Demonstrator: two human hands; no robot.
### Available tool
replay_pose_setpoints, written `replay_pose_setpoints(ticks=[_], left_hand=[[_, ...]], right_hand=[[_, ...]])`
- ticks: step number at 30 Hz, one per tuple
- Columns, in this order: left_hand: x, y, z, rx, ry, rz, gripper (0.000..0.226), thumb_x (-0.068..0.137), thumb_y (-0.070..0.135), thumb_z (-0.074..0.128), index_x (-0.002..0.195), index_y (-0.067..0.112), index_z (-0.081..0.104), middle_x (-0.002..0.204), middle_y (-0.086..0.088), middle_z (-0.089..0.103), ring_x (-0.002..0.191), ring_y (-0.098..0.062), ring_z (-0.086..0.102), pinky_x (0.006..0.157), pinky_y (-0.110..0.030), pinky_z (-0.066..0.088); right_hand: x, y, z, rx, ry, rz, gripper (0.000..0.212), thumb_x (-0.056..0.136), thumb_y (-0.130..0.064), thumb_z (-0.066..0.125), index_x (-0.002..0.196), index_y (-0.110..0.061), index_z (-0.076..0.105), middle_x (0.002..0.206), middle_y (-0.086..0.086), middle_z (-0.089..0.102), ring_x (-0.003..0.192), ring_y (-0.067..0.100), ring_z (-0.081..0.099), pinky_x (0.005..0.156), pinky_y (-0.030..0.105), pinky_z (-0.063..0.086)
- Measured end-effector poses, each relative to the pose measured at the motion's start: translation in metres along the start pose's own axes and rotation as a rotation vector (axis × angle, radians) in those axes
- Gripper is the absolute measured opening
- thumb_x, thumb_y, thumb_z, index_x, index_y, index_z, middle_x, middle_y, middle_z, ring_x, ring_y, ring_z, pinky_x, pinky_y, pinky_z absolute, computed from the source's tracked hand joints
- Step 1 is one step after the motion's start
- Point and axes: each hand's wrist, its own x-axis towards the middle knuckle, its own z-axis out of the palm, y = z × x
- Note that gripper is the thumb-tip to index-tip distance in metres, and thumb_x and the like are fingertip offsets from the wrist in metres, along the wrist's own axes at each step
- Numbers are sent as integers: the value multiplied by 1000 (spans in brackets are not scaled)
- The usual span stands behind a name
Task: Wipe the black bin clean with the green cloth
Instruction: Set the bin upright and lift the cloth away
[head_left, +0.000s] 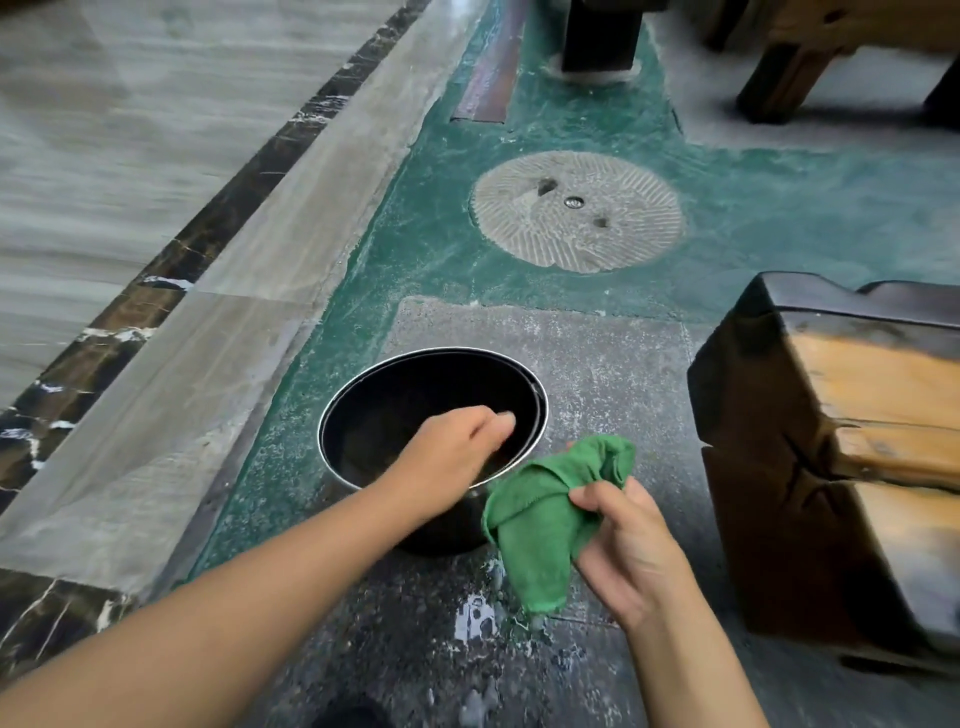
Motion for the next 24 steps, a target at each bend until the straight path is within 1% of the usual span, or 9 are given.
replay_pose_setpoints(ticks=[3, 5, 7, 10, 13, 18, 21, 23, 24], left_hand=[[-4, 31, -9, -468, -297, -185, 55, 86, 57, 59, 117, 11, 63, 111, -16, 71, 97, -28, 69, 78, -44, 55], [-7, 51, -10, -533, -361, -233, 58, 77, 40, 76, 124, 13, 58, 117, -18, 68, 103, -32, 67, 81, -52, 55], [-4, 75, -6, -558, -310, -248, 51, 76, 14, 78, 121, -1, 59, 121, -28, 64, 104, -37, 65, 96, -59, 48], [3, 117, 5, -521, -224, -165, 31, 82, -3, 68, 112, -4, 64, 114, -28, 68, 104, -38, 66, 97, -53, 50], [13, 162, 23, -513, -188, -24, 25, 82, -8, 66, 101, 8, 63, 102, -20, 70, 92, -33, 69, 85, -48, 55], [38, 225, 88, -449, -130, 41, 29, 80, 3, 73, 95, 17, 52, 105, -24, 68, 76, -28, 69, 56, -39, 59], [53, 238, 127, -338, -41, 49, 36, 80, 14, 75, 99, 15, 44, 97, -22, 64, 71, -33, 67, 61, -46, 57], [59, 235, 147, -125, 3, 67, 42, 79, 23, 76, 102, 14, 42, 89, -15, 61, 62, -32, 64, 57, -39, 51], [61, 231, 153, -5, 47, 94, 43, 78, 28, 77, 102, 15, 44, 92, -12, 61, 71, -33, 64, 60, -37, 48]], right_hand=[[-3, -19, 16, 42, 15, -162, 53, 71, 13, 58, 121, -4, 49, 106, 25, 57, 104, 39, 59, 98, 54, 51], [-7, -36, 26, -71, 72, -314, 38, 81, 15, 57, 115, -1, 53, 99, 22, 62, 94, 34, 64, 88, 46, 57], [-15, -57, 30, -343, 191, -476, 24, 85, 9, 62, 105, -3, 55, 92, 14, 67, 85, 25, 68, 78, 40, 56], [-31, -97, 26, -827, 314, -649, 32, 80, -8, 74, 106, -10, 55, 97, 6, 68, 91, 23, 67, 85, 39, 53], [-52, -145, 12, -996, 412, -709, 42, 72, -25, 77, 108, -14, 57, 98, -1, 69, 94, 20, 66, 86, 37, 53], [-69, -231, -33, -1052, 601, -664, 44, 69, -29, 81, 105, -15, 58, 102, 5, 71, 99, 28, 67, 90, 49, 53], [-65, -264, -61, -1216, 759, -609, 50, 74, -32, 81, 111, -12, 54, 109, 12, 70, 105, 33, 64, 89, 42, 51], [-62, -271, -74, -1410, 859, -562, 51, 76, -35, 79, 113, -13, 51, 113, 15, 68, 108, 37, 62, 80, 37, 45], [-60, -271, -79, -1489, 884, -552, 49, 78, -35, 78, 112, -13, 51, 113, 16, 68, 108, 37, 61, 76, 37, 42]])
